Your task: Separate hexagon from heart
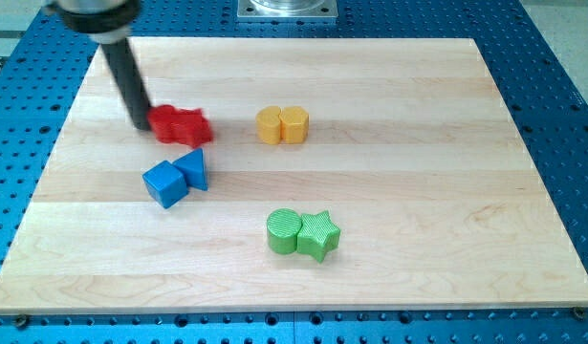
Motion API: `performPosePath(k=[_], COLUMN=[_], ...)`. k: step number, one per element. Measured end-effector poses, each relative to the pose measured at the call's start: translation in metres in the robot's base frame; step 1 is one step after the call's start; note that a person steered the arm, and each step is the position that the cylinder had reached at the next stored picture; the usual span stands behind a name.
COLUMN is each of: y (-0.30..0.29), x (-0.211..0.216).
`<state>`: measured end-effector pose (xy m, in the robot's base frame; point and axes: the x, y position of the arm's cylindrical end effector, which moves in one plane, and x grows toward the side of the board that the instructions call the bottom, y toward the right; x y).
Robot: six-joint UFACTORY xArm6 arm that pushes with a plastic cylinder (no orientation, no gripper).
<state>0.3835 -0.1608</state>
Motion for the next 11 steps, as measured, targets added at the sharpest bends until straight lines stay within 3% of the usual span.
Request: performPosePath(k=[3,4,5,6,7,11], y=[0.02,0.068,0.15,0.214,0.224,0.142], x=[-0.026,-0.061,-0.056,-0.008,0.039,-0.052])
